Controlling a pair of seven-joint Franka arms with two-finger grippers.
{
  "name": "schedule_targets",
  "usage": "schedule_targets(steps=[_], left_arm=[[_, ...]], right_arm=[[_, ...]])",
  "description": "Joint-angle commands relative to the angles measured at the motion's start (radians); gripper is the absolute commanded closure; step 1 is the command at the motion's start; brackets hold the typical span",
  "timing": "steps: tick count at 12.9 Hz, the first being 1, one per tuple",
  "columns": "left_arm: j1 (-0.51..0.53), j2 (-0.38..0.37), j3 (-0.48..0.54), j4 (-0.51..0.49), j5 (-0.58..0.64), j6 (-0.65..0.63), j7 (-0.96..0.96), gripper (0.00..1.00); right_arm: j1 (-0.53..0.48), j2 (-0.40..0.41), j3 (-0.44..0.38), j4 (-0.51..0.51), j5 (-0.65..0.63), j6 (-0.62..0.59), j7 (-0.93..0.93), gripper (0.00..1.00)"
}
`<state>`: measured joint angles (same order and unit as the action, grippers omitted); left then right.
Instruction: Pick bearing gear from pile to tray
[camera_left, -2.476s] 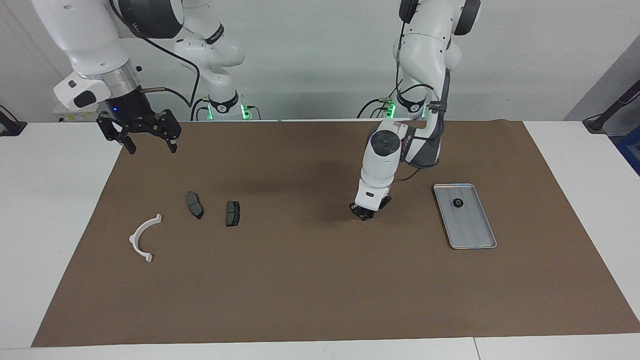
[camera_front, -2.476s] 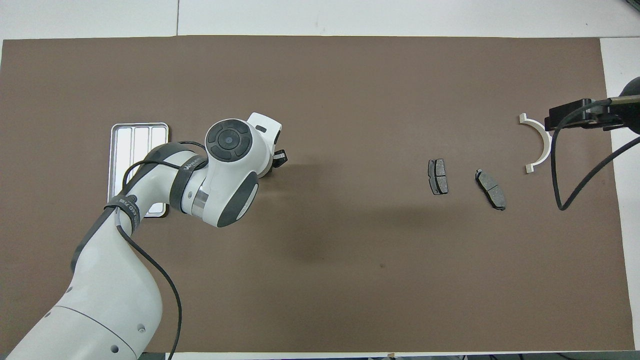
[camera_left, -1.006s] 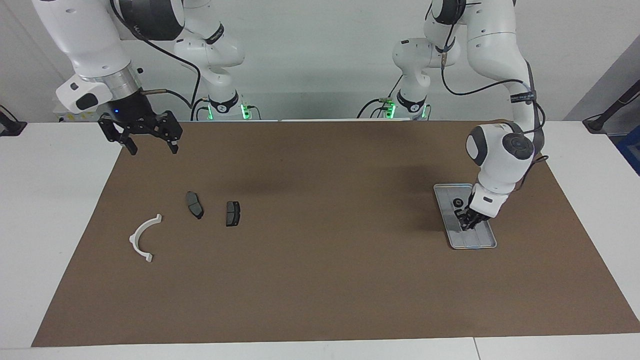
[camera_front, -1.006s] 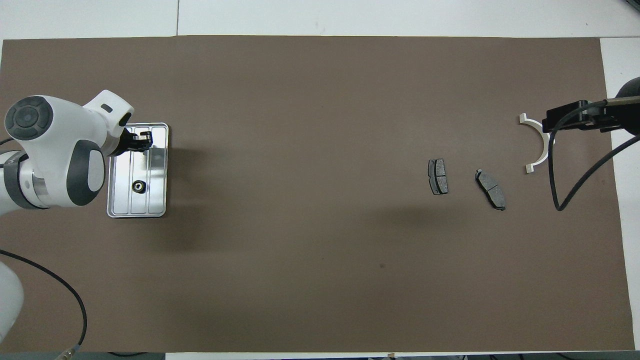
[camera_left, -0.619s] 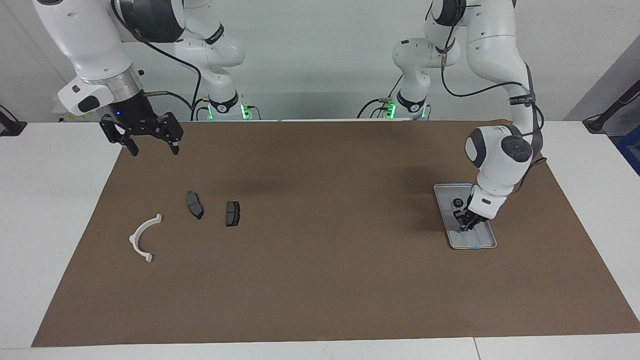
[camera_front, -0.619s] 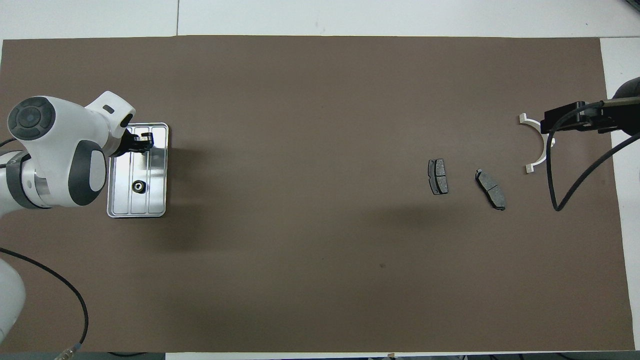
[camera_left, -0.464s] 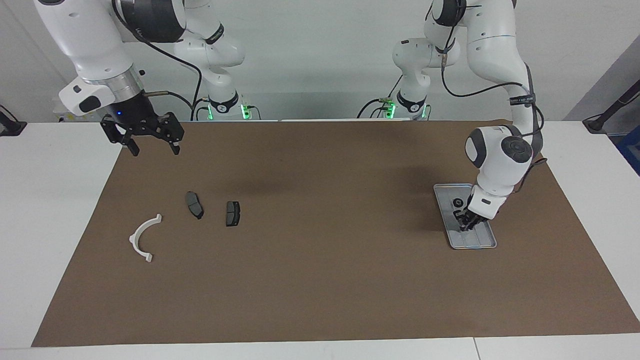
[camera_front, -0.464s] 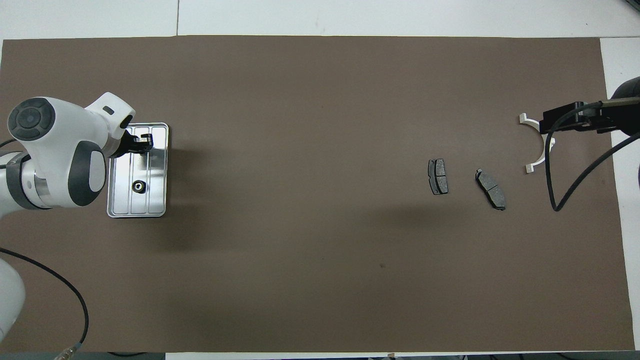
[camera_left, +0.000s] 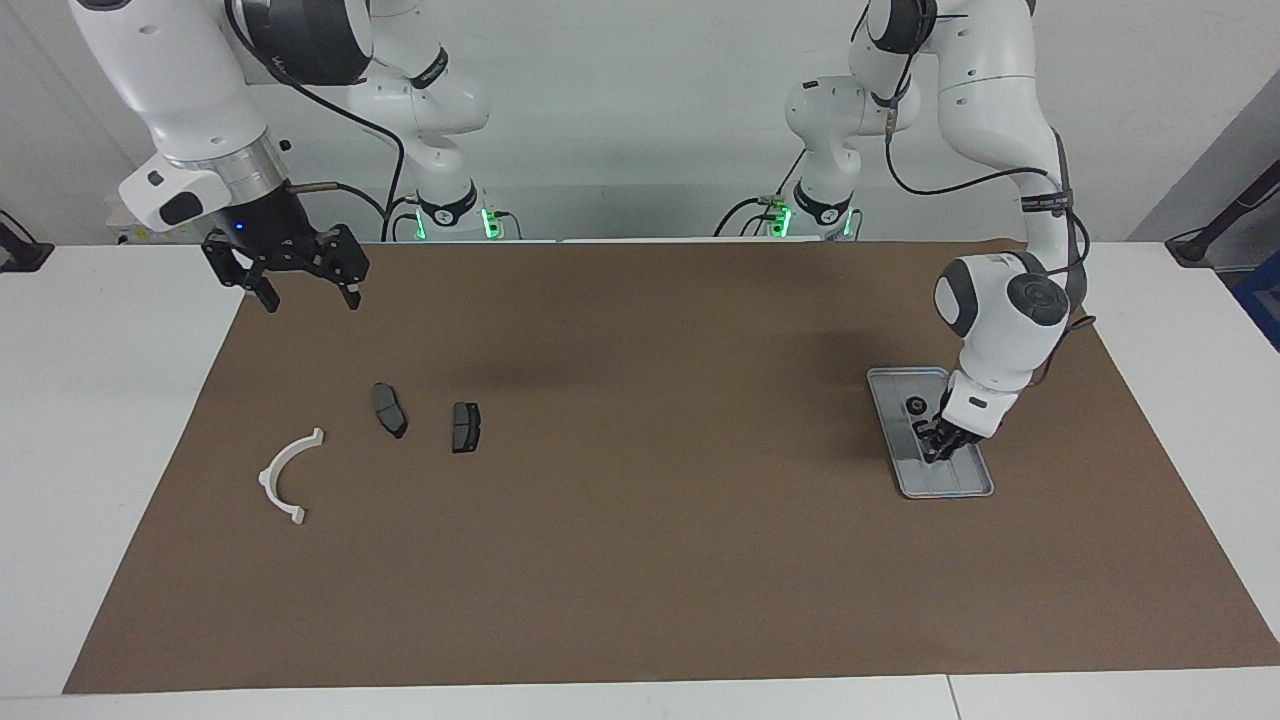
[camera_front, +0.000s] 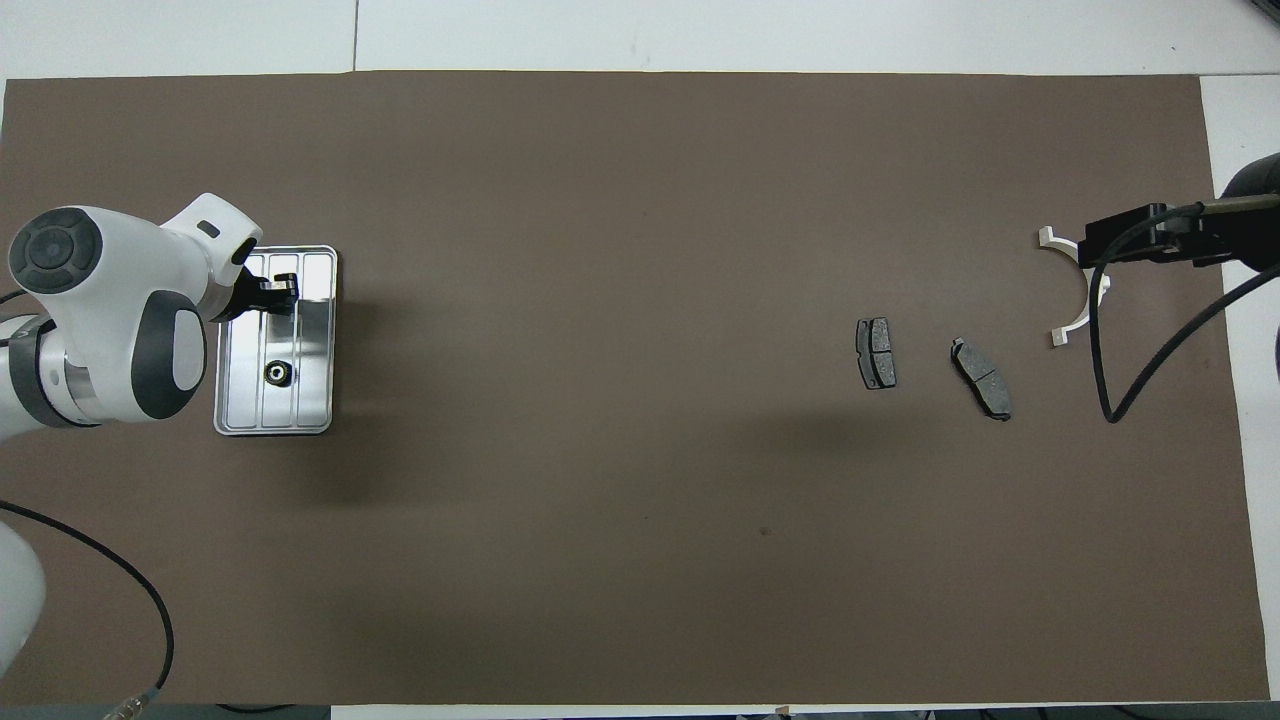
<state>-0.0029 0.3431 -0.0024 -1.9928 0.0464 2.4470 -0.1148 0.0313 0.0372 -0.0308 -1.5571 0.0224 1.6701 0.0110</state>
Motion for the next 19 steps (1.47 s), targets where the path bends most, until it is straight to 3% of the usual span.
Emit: schedule_targets(steps=[1, 3, 7, 9, 12, 15, 19], left_arm=[[0.012, -0.006, -0.008, -0.012, 0.003, 0.017, 0.015, 0.0], [0.012, -0.068, -0.008, -0.003, 0.003, -0.046, 0.012, 0.0], [0.009, -0.249, -0.01, 0.095, 0.003, -0.377, 0.014, 0.0], [-0.002, -0.303, -0.013, 0.138, 0.003, -0.484, 0.004, 0.0], [-0.003, -0.444, -0.018, 0.179, -0.016, -0.681, 0.009, 0.0], [-0.003, -0.458, -0.016, 0.331, -0.069, -0.88, 0.01, 0.0], [-0.005, -0.402, 0.001, 0.348, -0.065, -0.827, 0.009, 0.0]], right_arm=[[-0.008, -0.011, 0.008, -0.018, -0.004, 0.008, -0.013, 0.0], [-0.007, -0.011, 0.008, -0.018, -0.004, 0.008, -0.013, 0.0], [-0.007, -0.013, 0.008, -0.018, -0.004, 0.008, -0.013, 0.0], [-0.007, -0.013, 0.008, -0.018, -0.006, 0.008, -0.013, 0.0], [-0.007, -0.014, 0.008, -0.017, -0.006, 0.008, -0.013, 0.0], [-0.007, -0.014, 0.008, -0.017, -0.006, 0.006, -0.013, 0.0], [-0.005, -0.016, 0.008, -0.018, -0.006, 0.006, -0.013, 0.0]])
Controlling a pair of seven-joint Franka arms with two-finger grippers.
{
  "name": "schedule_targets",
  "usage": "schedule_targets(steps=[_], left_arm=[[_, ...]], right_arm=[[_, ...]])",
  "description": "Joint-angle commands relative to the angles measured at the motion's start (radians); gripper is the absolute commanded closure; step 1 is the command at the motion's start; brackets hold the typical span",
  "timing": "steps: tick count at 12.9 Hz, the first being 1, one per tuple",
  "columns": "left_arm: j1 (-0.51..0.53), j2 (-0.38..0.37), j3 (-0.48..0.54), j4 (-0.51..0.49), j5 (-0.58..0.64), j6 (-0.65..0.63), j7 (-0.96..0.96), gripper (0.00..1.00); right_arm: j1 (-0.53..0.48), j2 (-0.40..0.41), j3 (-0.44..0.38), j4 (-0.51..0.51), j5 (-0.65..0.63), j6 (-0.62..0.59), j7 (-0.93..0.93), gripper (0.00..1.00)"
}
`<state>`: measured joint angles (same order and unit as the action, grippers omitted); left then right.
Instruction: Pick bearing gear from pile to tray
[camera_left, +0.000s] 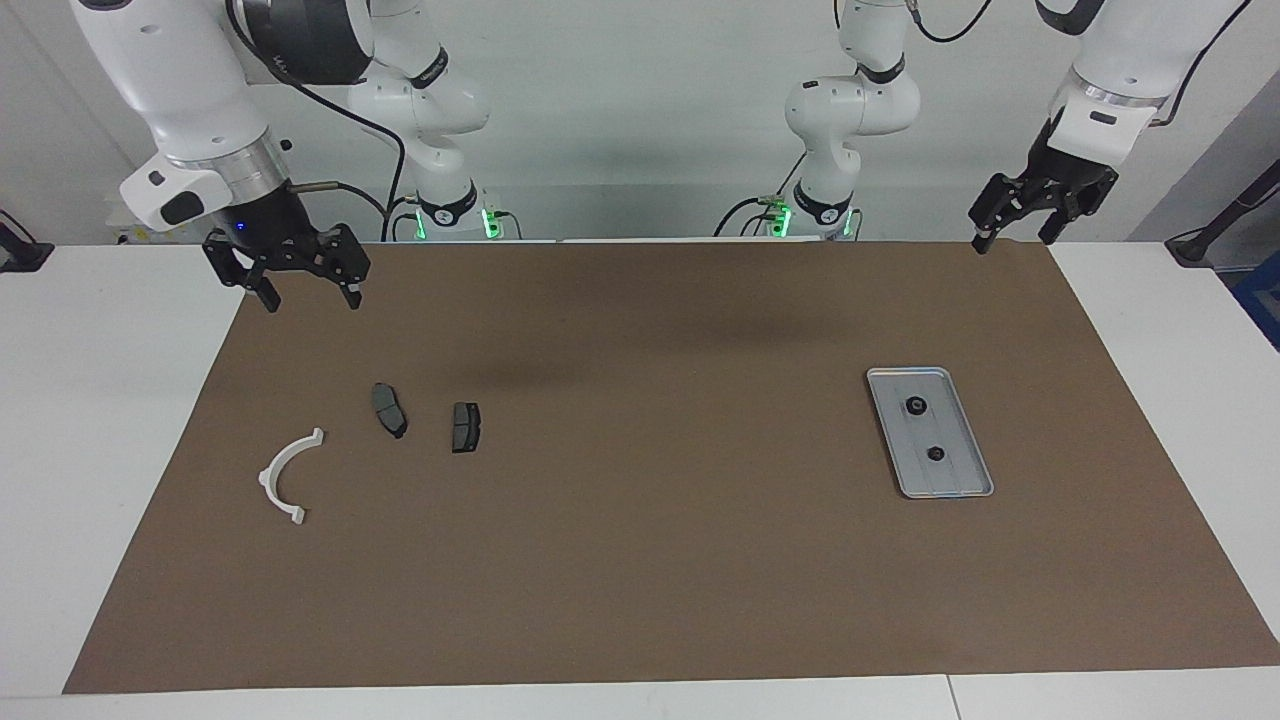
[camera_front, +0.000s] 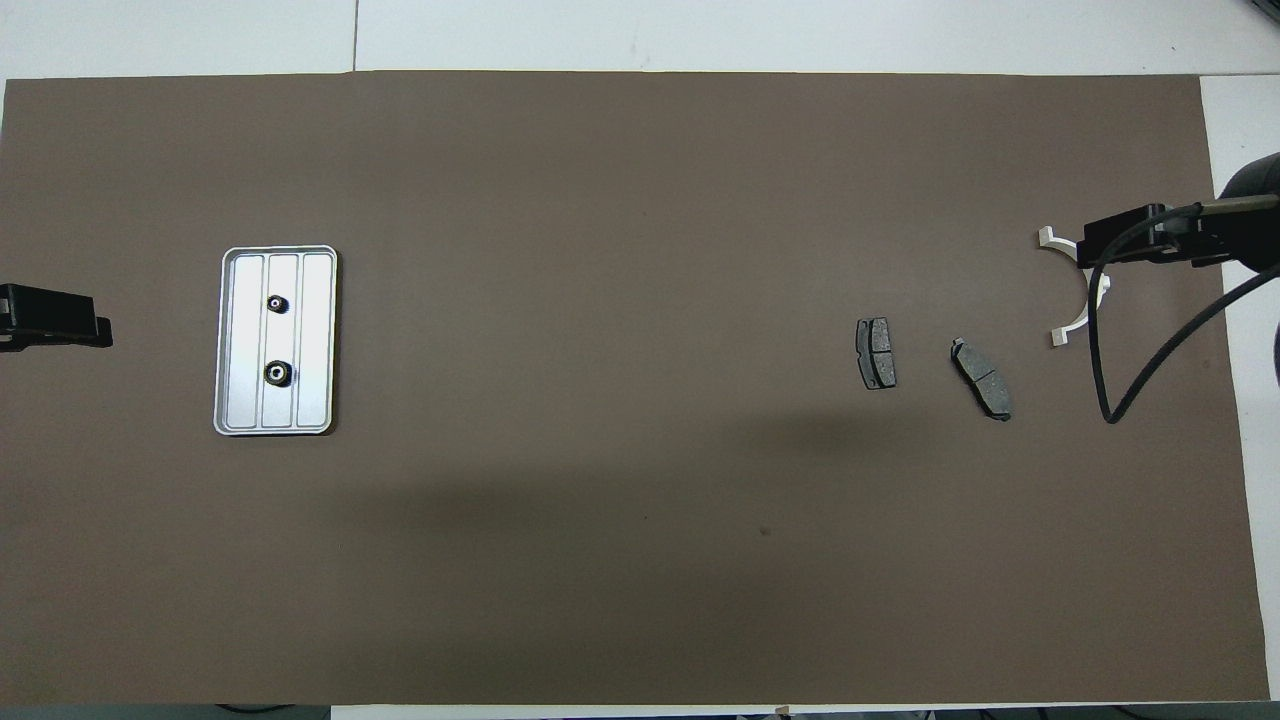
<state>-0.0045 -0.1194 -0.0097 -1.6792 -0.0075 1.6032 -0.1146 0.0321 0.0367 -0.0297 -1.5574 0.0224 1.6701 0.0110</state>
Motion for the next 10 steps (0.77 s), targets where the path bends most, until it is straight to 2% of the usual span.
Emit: schedule_targets(steps=[1, 3, 10], left_arm=[[-0.003, 0.069, 0.008, 0.062, -0.009, 0.018, 0.01, 0.0], [-0.023, 0.147, 0.008, 0.143, -0.017, -0.008, 0.009, 0.0], [-0.045, 0.095, 0.013, 0.135, -0.003, -0.015, 0.012, 0.0]], right_arm=[[-0.006, -0.015, 0.007, -0.018, -0.006, 0.006, -0.013, 0.0], [-0.006, -0.015, 0.007, -0.018, -0.006, 0.006, -0.013, 0.0], [-0.006, -0.015, 0.007, -0.017, -0.006, 0.006, -0.013, 0.0]])
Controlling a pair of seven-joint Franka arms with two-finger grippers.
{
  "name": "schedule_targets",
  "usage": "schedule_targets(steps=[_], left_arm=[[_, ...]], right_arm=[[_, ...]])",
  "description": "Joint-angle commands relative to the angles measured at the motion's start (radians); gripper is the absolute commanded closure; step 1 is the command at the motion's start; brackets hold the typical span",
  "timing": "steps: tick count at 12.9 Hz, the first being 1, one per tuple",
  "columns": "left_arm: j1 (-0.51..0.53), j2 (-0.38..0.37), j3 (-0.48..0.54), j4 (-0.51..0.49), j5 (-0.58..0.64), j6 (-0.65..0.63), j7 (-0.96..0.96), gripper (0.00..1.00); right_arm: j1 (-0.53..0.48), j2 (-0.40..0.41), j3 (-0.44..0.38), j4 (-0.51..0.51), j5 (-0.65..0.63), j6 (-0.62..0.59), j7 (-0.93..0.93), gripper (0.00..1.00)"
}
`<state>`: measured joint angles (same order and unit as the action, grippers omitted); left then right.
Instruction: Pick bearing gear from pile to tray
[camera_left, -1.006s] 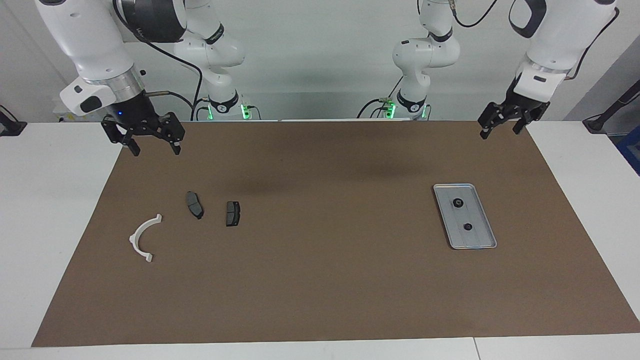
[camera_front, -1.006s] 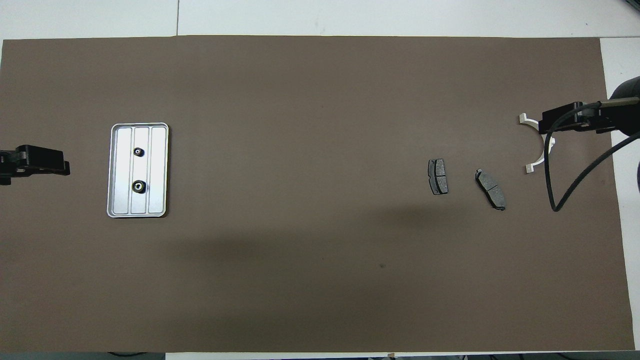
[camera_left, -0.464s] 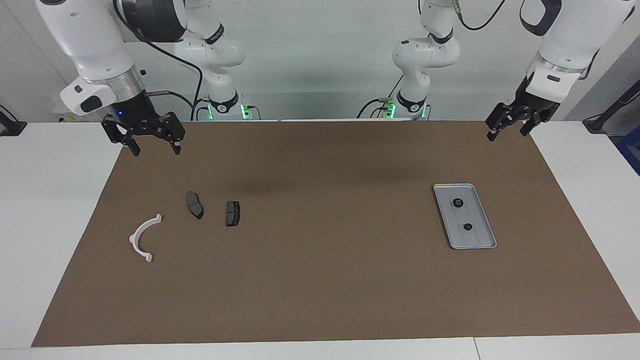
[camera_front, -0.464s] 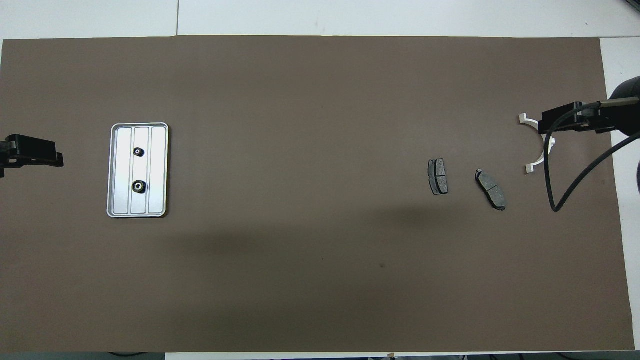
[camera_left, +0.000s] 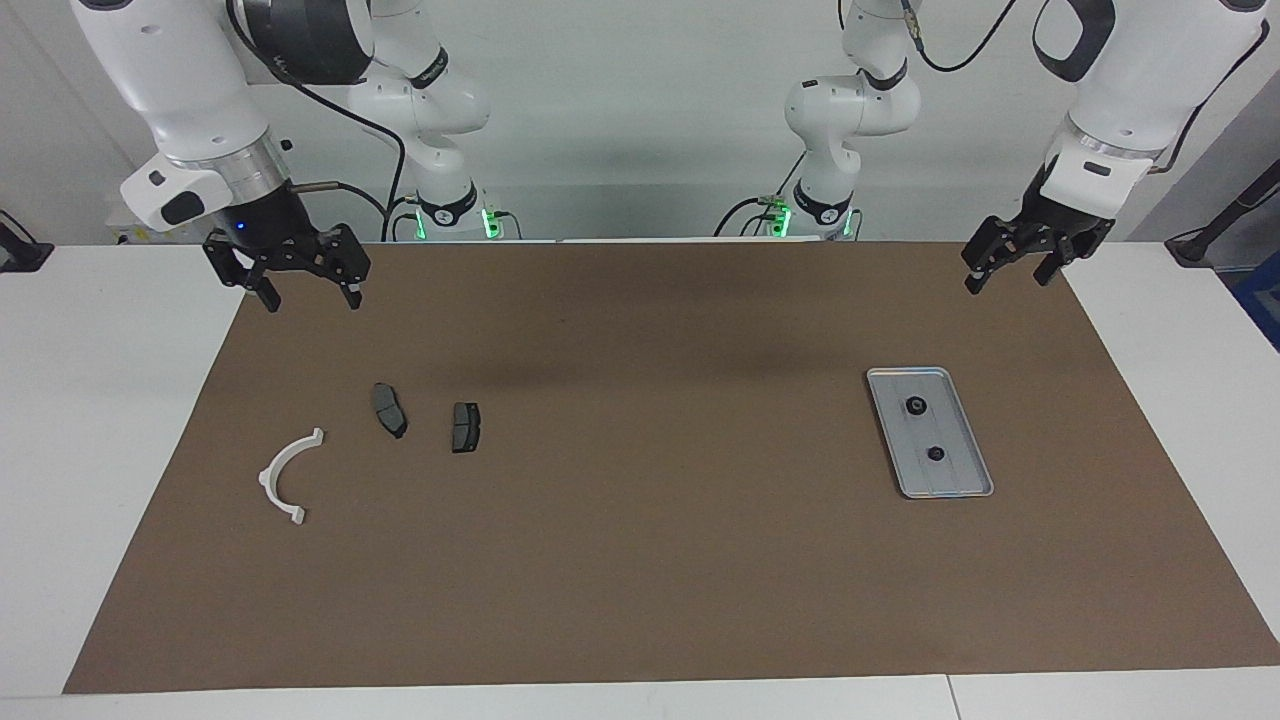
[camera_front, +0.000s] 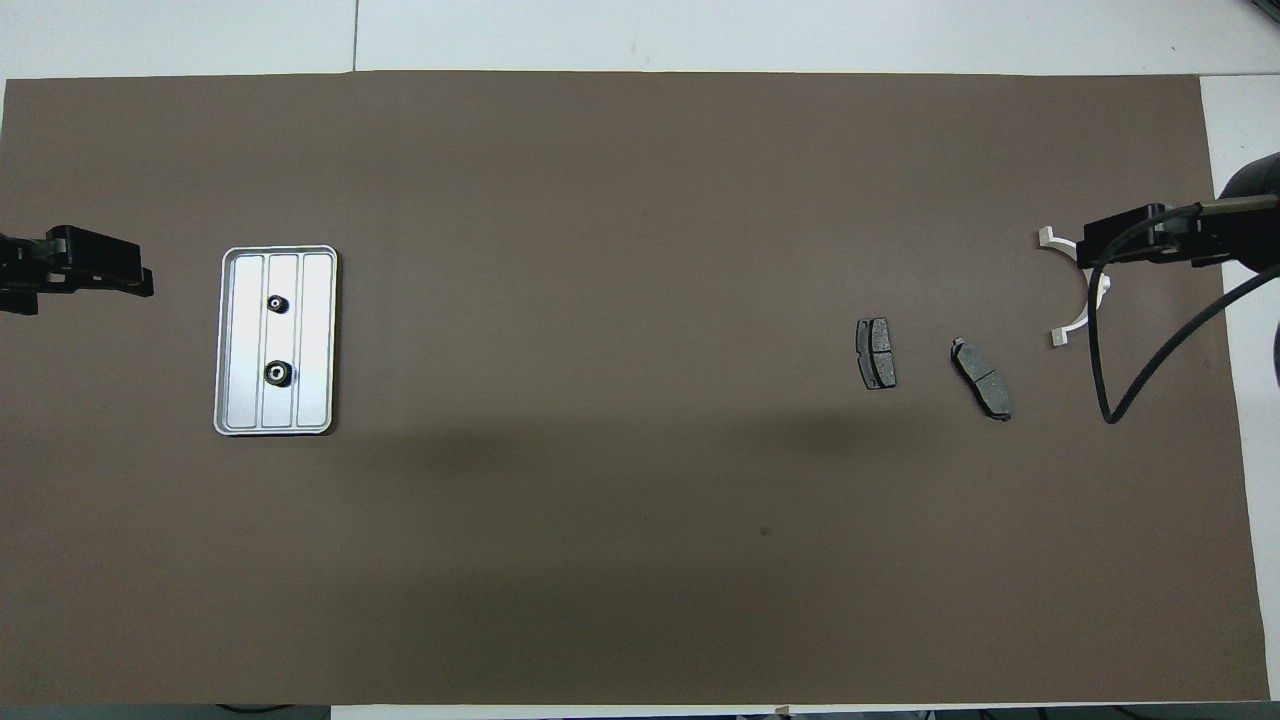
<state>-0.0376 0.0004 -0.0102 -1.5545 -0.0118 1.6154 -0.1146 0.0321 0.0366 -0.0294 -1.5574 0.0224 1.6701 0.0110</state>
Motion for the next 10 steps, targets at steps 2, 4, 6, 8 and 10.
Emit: schedule_targets(steps=[2, 4, 6, 8, 10], left_arm=[[0.001, -0.033, 0.003, 0.004, -0.002, -0.046, 0.012, 0.0], [0.005, -0.037, 0.001, -0.004, -0.004, -0.04, 0.013, 0.0], [0.019, -0.036, -0.01, 0.002, -0.004, -0.046, 0.013, 0.0], [0.036, -0.036, -0.024, 0.001, -0.004, -0.048, 0.013, 0.0], [0.036, -0.037, -0.02, 0.008, 0.007, -0.067, 0.013, 0.0]], right_arm=[[-0.006, -0.015, 0.006, -0.017, -0.006, 0.006, -0.013, 0.0], [-0.006, -0.017, 0.006, -0.017, -0.006, 0.006, -0.013, 0.0], [-0.006, -0.02, 0.006, -0.017, -0.007, 0.006, -0.014, 0.0], [-0.006, -0.021, 0.006, -0.017, -0.007, 0.006, -0.013, 0.0], [-0.006, -0.021, 0.006, -0.017, -0.007, 0.006, -0.013, 0.0]])
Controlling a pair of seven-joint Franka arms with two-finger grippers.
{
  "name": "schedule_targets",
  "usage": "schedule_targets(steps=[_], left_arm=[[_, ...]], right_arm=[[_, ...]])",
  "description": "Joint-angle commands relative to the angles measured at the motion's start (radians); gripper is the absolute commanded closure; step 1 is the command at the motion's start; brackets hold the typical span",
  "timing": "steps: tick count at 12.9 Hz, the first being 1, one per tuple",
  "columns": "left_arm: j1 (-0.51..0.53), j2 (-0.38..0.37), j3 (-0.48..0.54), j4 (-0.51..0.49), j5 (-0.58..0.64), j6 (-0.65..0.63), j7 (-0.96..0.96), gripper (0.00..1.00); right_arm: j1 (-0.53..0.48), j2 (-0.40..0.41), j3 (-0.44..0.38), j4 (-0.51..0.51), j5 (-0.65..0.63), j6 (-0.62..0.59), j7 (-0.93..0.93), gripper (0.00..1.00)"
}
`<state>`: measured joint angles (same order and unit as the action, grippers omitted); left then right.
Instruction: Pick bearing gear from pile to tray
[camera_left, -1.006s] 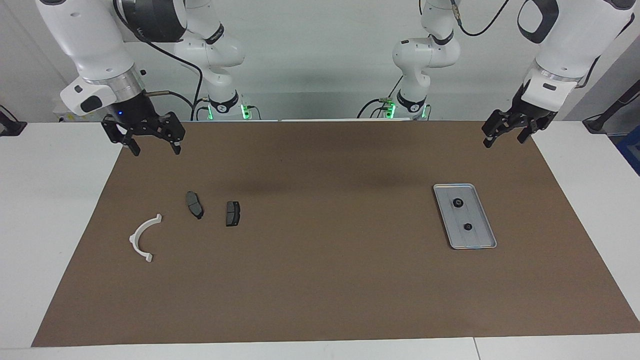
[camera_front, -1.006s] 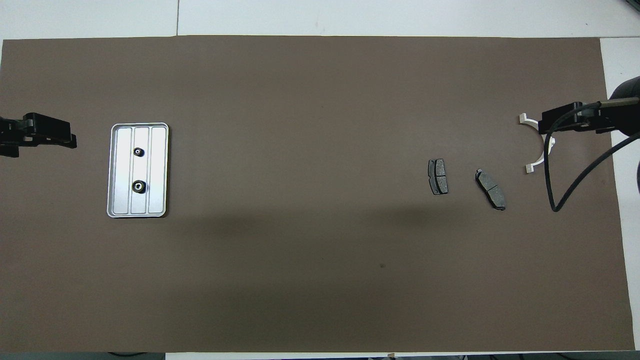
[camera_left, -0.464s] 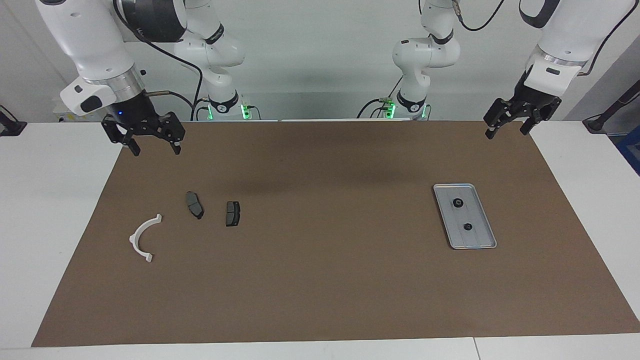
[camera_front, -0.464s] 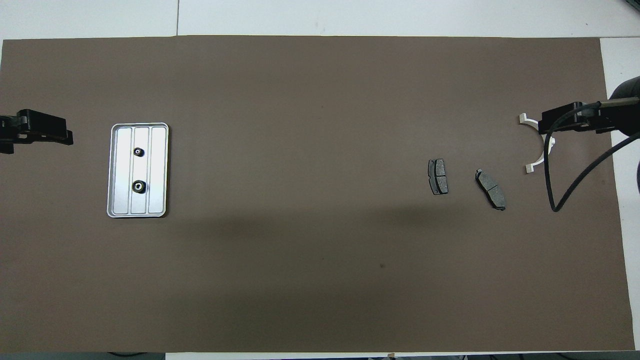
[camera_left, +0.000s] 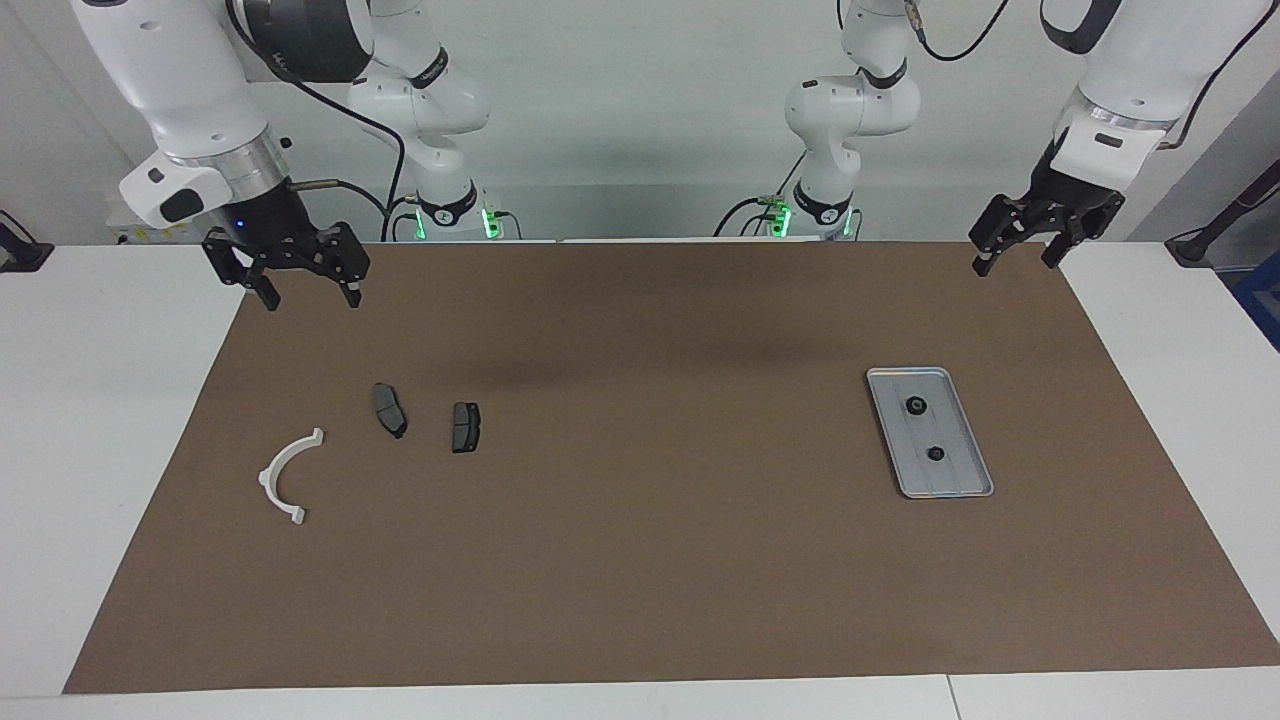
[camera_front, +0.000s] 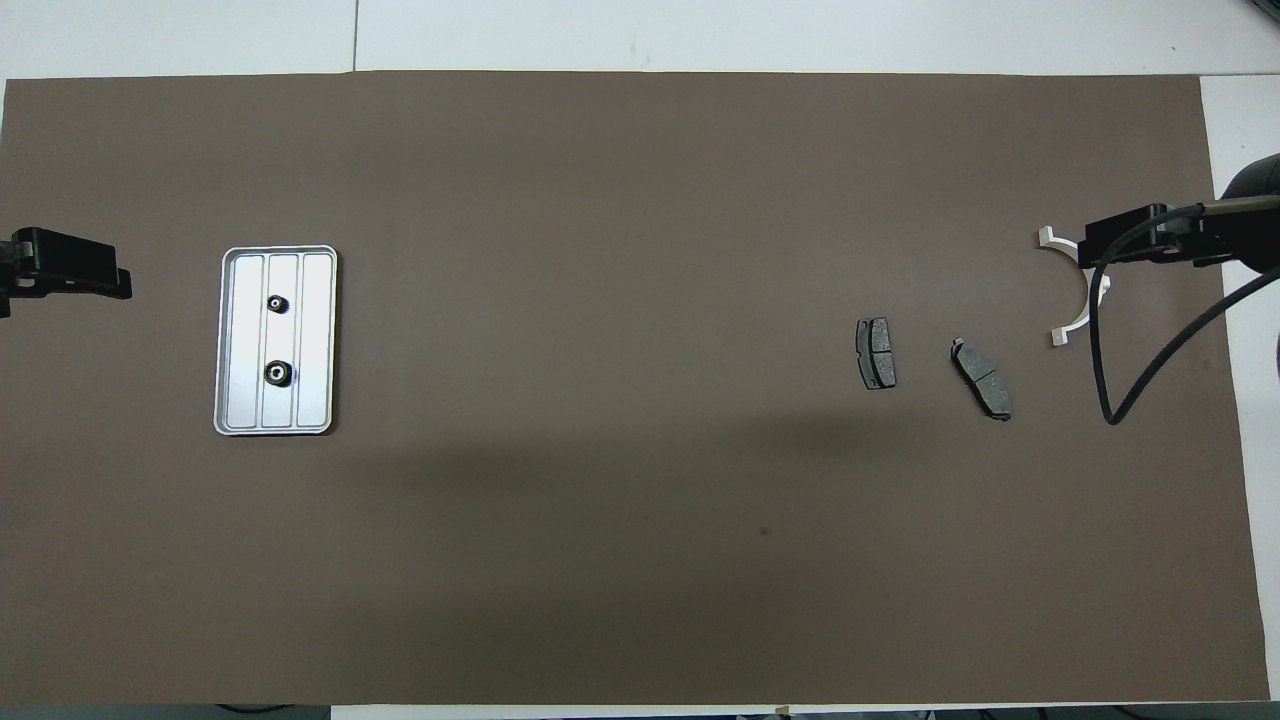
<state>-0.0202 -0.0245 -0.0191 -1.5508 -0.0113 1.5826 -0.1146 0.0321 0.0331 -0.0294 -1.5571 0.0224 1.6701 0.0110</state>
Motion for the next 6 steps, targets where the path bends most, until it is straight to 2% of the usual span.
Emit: schedule_targets(steps=[1, 6], left_arm=[[0.02, -0.012, -0.009, 0.012, 0.005, -0.055, 0.013, 0.0], [0.031, -0.014, -0.016, 0.035, 0.025, -0.144, 0.015, 0.0]], right_arm=[[-0.006, -0.019, 0.006, -0.017, -0.007, 0.007, -0.013, 0.0], [-0.006, -0.019, 0.006, -0.014, -0.007, 0.007, -0.014, 0.0]])
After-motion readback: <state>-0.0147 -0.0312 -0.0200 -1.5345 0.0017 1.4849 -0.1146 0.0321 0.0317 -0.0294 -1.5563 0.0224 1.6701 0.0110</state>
